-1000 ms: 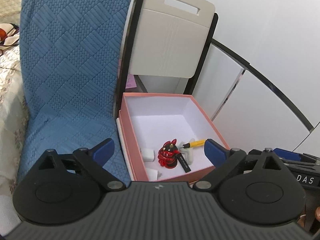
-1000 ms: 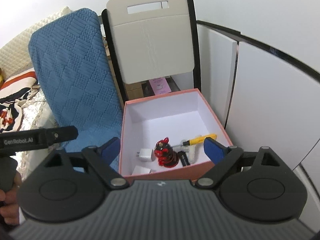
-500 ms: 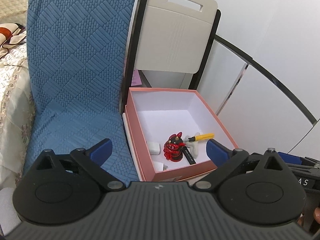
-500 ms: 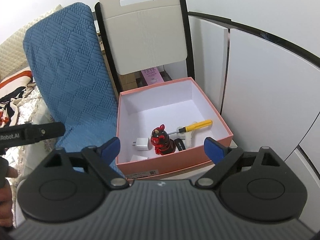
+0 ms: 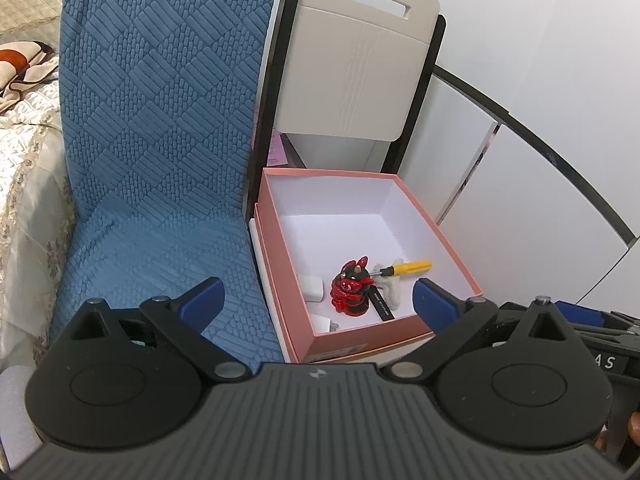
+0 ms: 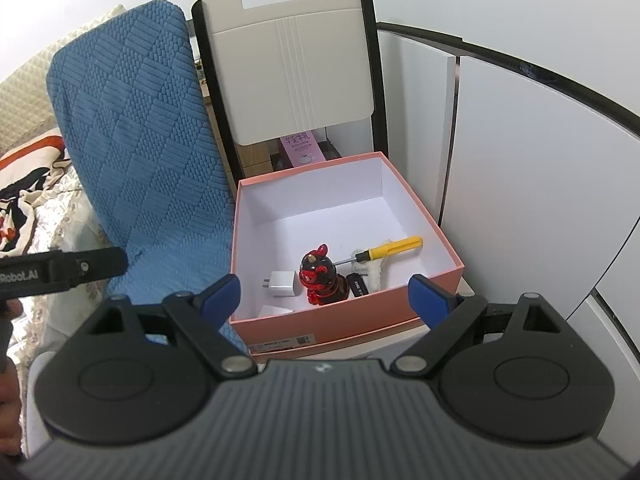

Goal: Organize rigid objects

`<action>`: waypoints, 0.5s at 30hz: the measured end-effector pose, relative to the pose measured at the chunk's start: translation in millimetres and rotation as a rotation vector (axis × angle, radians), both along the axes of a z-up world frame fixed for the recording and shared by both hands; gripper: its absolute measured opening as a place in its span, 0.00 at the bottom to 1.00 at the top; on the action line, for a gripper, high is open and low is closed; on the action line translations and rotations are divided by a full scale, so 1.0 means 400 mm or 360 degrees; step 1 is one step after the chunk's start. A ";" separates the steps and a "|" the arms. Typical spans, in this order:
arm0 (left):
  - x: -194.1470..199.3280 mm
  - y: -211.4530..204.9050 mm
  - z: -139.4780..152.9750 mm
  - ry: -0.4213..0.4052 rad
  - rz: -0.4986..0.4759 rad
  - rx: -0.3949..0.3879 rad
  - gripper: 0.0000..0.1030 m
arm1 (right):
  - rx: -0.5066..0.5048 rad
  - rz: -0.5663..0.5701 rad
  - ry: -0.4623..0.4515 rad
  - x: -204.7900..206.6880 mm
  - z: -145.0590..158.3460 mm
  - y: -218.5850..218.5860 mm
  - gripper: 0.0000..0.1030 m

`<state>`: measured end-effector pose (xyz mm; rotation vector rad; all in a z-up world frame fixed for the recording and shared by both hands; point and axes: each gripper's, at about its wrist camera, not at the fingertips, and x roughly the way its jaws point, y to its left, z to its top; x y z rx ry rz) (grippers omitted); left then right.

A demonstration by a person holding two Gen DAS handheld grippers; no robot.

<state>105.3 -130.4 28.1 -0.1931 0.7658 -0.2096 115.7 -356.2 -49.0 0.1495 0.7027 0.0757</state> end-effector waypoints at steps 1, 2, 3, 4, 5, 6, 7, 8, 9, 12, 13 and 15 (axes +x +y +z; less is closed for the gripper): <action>-0.002 -0.001 0.000 -0.0003 -0.0004 0.0004 0.99 | 0.0000 0.0000 0.0000 0.000 0.000 0.001 0.89; -0.004 -0.002 0.001 -0.0008 -0.0007 0.0010 0.99 | -0.0004 0.0000 -0.0004 -0.001 0.000 0.002 0.89; -0.005 -0.003 0.001 -0.0010 -0.0009 0.0013 0.99 | -0.0006 0.0002 -0.0008 -0.002 0.001 0.003 0.89; -0.006 -0.003 0.001 -0.0009 -0.0010 0.0012 0.99 | -0.0003 0.0004 -0.0008 -0.001 0.000 0.003 0.89; -0.006 -0.003 0.000 -0.0006 -0.0011 0.0007 0.99 | 0.0000 0.0008 -0.0008 0.000 0.000 0.004 0.89; -0.006 -0.002 0.000 -0.0004 -0.0013 -0.0004 0.99 | 0.0001 0.0012 -0.0008 0.000 0.000 0.004 0.89; -0.006 -0.001 0.000 -0.0003 -0.0014 -0.0012 0.99 | -0.0003 0.0016 -0.0010 -0.001 0.000 0.005 0.89; -0.007 0.000 0.000 -0.0004 -0.0012 -0.0013 0.99 | -0.0007 0.0018 -0.0013 -0.001 0.001 0.005 0.89; -0.007 0.000 0.001 -0.0004 -0.0010 -0.0010 0.99 | -0.0008 0.0021 -0.0016 -0.001 0.001 0.006 0.89; -0.009 0.003 0.002 -0.0008 -0.0005 -0.0009 0.99 | -0.0006 0.0025 -0.0019 -0.002 0.003 0.008 0.89; -0.009 0.006 0.003 -0.0010 -0.0002 -0.0012 0.99 | -0.0008 0.0028 -0.0021 -0.001 0.004 0.008 0.89; -0.010 0.008 0.003 -0.0009 -0.0001 -0.0017 0.99 | -0.0016 0.0033 -0.0024 -0.002 0.004 0.011 0.89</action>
